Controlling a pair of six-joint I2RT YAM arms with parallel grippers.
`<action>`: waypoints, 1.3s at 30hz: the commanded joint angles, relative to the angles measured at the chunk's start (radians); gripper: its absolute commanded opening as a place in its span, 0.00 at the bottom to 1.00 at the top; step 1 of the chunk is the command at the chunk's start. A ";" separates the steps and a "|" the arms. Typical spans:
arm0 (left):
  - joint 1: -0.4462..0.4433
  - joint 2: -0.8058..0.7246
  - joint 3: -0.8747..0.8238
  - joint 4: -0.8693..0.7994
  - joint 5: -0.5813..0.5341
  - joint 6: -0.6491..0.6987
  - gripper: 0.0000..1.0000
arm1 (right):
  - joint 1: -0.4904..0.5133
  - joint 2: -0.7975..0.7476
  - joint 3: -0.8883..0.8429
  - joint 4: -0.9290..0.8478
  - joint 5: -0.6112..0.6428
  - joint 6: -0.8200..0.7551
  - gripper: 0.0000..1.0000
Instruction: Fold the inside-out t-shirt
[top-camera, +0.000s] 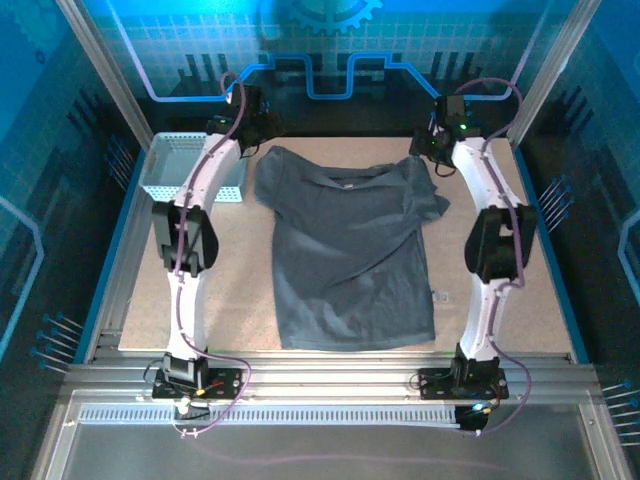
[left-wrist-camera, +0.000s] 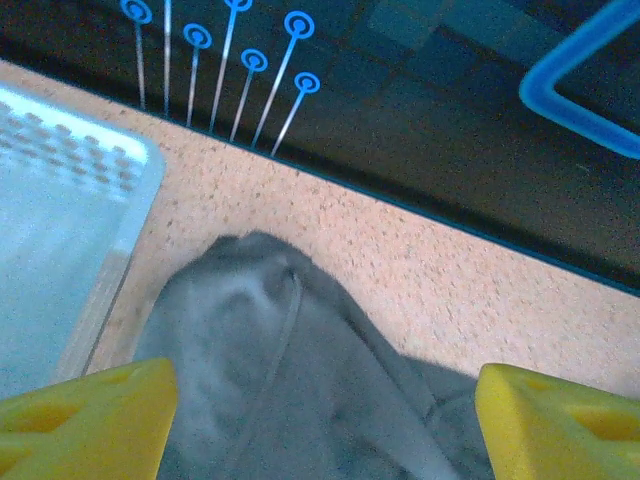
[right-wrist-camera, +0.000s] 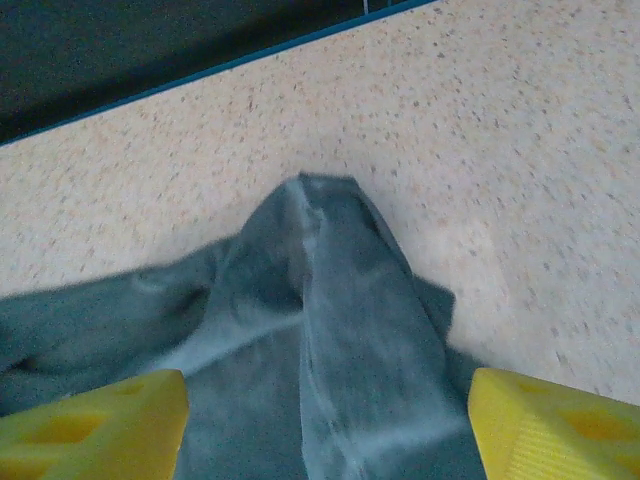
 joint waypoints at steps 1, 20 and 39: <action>-0.042 -0.188 -0.200 -0.016 0.033 -0.057 0.80 | 0.041 -0.200 -0.201 0.034 -0.036 0.036 0.78; -0.261 -0.414 -1.051 0.261 0.169 -0.180 0.75 | 0.178 -0.431 -0.978 0.235 -0.182 0.242 0.79; -0.258 -0.137 -0.731 0.225 0.178 -0.222 0.74 | -0.014 -0.035 -0.526 0.170 -0.194 0.289 0.78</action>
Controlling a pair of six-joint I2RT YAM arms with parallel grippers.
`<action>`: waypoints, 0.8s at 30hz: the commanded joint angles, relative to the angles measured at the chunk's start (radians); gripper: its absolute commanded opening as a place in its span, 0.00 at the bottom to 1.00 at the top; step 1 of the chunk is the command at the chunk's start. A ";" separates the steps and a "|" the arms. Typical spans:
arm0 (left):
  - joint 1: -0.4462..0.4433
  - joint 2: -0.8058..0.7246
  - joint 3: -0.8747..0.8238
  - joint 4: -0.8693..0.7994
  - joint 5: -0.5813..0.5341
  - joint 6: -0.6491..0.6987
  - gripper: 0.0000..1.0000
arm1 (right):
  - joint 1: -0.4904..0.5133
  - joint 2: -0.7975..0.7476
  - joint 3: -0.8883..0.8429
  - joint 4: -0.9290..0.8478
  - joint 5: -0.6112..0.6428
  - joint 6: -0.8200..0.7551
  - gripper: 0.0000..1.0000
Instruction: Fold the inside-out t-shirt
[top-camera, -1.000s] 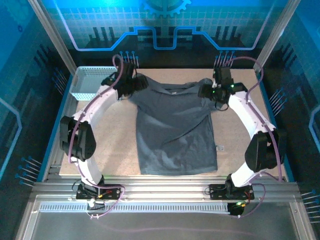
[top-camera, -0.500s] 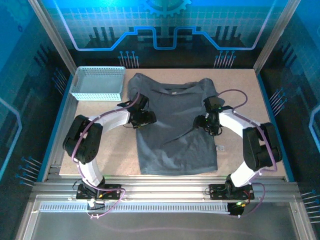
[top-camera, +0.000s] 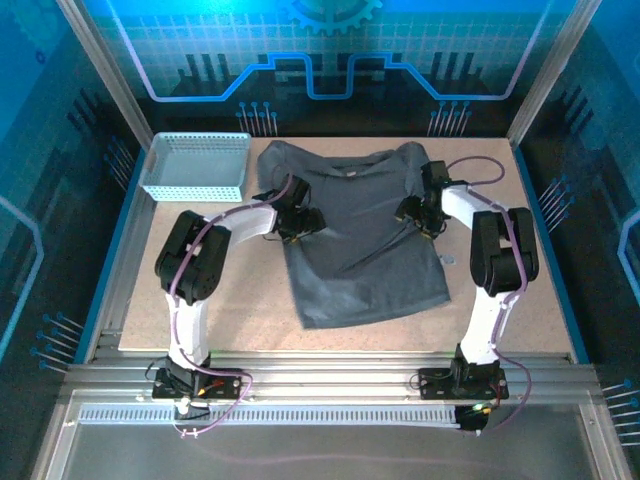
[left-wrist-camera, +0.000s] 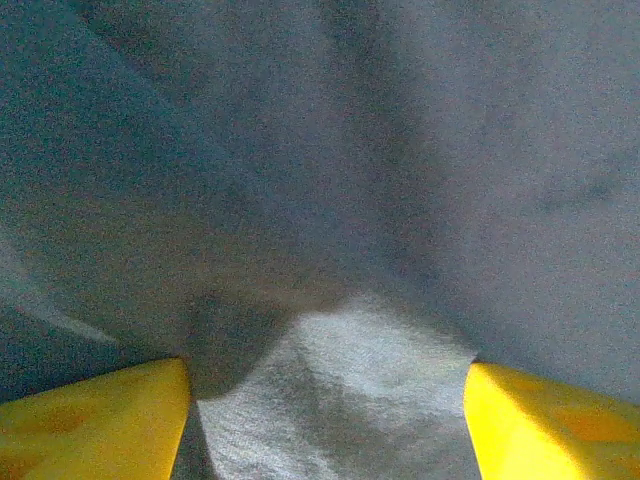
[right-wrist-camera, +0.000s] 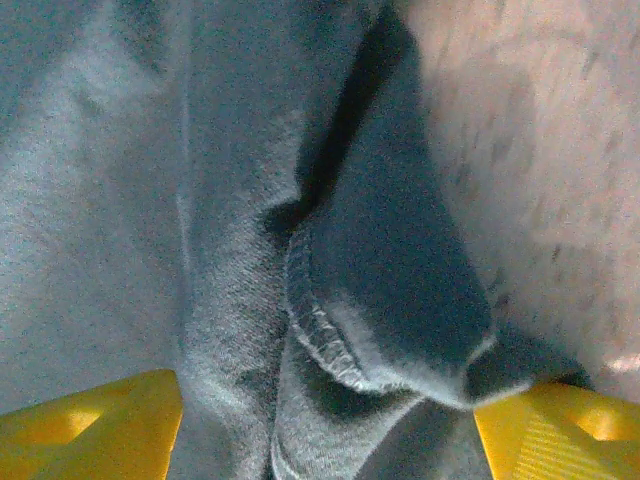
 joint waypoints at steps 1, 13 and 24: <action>0.005 0.012 0.088 -0.081 -0.006 0.013 0.75 | -0.030 -0.002 0.065 -0.063 0.005 -0.002 0.78; -0.262 -0.449 -0.180 -0.158 -0.304 0.279 0.79 | 0.089 -0.545 -0.286 -0.121 0.089 -0.127 0.81; -0.615 -0.435 -0.353 -0.084 -0.268 0.396 0.78 | 0.134 -0.813 -0.635 -0.097 0.066 -0.033 0.82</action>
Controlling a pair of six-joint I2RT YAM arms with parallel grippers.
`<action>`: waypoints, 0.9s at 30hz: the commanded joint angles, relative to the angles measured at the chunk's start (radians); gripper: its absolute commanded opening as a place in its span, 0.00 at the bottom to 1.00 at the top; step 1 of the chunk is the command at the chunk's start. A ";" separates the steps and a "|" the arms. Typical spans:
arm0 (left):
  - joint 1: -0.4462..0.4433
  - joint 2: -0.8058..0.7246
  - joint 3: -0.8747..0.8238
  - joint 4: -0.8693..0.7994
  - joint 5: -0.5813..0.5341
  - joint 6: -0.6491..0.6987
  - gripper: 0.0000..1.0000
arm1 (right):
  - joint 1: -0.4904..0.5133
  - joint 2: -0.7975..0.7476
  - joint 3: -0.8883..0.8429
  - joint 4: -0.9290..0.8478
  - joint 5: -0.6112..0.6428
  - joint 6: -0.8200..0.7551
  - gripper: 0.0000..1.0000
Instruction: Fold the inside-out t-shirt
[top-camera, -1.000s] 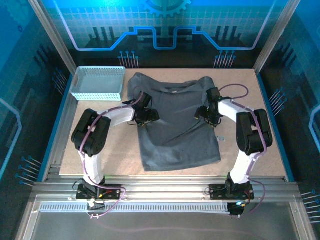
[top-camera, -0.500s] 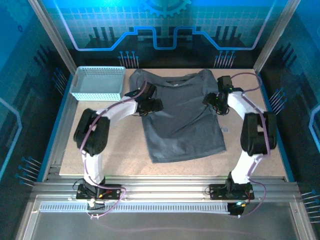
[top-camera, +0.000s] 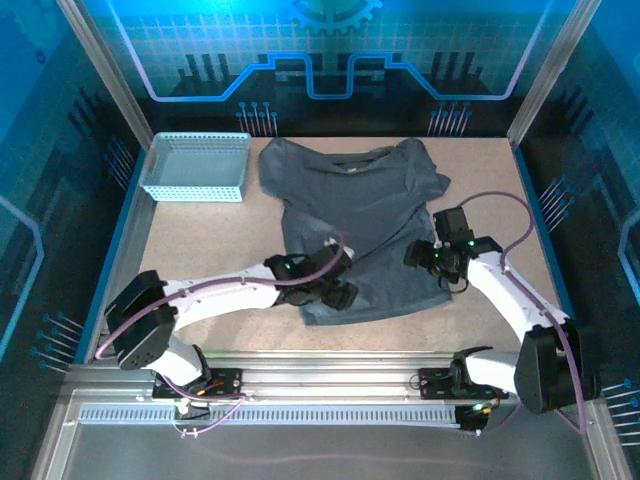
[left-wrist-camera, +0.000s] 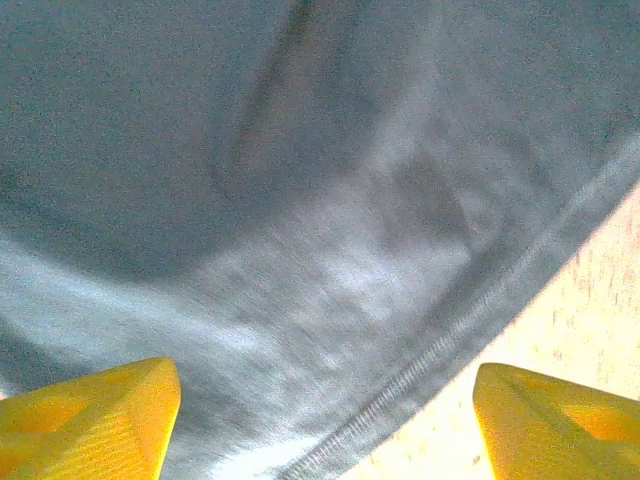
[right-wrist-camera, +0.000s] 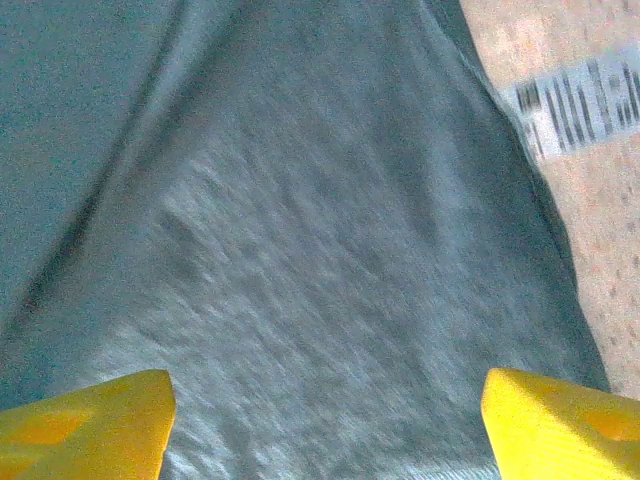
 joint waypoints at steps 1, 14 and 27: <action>-0.048 0.060 -0.003 0.023 -0.010 0.074 0.78 | 0.025 -0.041 -0.055 0.018 -0.012 0.053 0.82; -0.117 0.317 0.134 -0.022 0.034 0.152 0.68 | 0.036 -0.029 -0.082 0.039 -0.012 0.074 0.82; -0.117 0.363 0.149 -0.022 -0.049 0.147 0.29 | 0.036 -0.050 -0.075 0.017 0.003 0.066 0.82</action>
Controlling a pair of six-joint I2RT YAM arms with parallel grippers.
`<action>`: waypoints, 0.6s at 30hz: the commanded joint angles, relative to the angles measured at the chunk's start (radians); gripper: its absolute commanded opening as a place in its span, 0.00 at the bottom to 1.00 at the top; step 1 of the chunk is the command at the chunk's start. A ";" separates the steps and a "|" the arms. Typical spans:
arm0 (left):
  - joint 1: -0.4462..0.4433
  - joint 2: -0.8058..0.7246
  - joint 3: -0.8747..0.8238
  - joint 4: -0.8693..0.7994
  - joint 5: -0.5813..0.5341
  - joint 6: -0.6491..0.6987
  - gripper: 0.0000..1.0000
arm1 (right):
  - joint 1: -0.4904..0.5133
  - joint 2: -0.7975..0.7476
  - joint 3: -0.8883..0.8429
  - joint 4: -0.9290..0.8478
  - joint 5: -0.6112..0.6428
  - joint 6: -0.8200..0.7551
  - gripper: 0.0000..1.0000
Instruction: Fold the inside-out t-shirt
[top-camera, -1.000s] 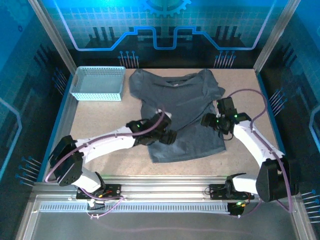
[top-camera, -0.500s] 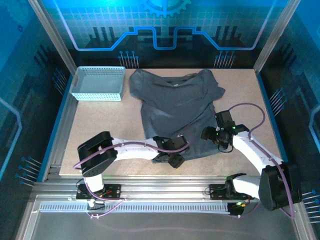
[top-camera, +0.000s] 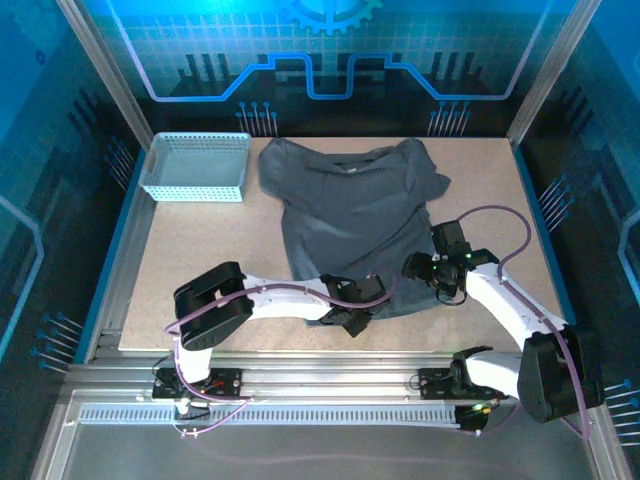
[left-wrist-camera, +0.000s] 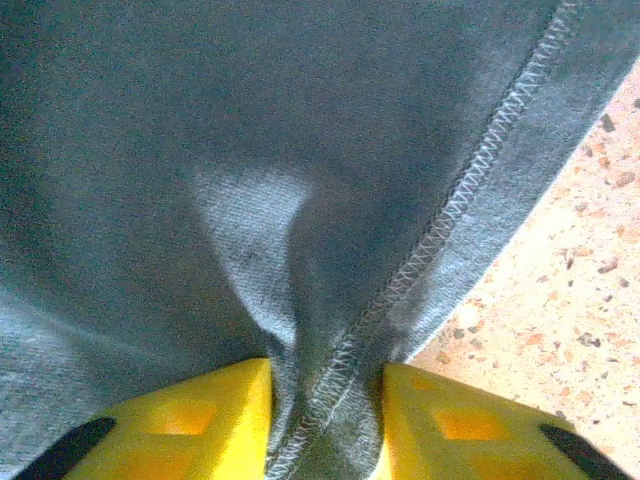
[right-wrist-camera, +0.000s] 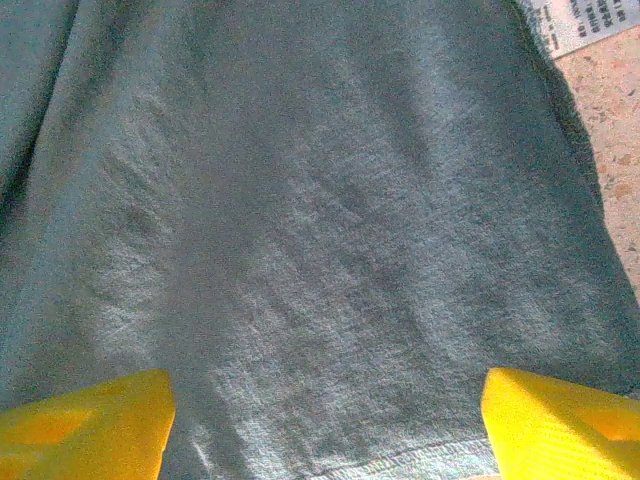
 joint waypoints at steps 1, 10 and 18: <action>0.010 0.012 -0.003 -0.013 -0.059 0.002 0.25 | 0.012 -0.020 0.006 -0.017 0.012 0.012 0.82; 0.016 -0.116 -0.022 0.037 -0.079 -0.025 0.08 | 0.027 -0.054 -0.015 0.004 -0.005 -0.008 0.82; 0.097 -0.240 -0.053 0.122 0.024 -0.078 0.02 | 0.080 -0.146 -0.042 0.036 -0.001 -0.034 0.83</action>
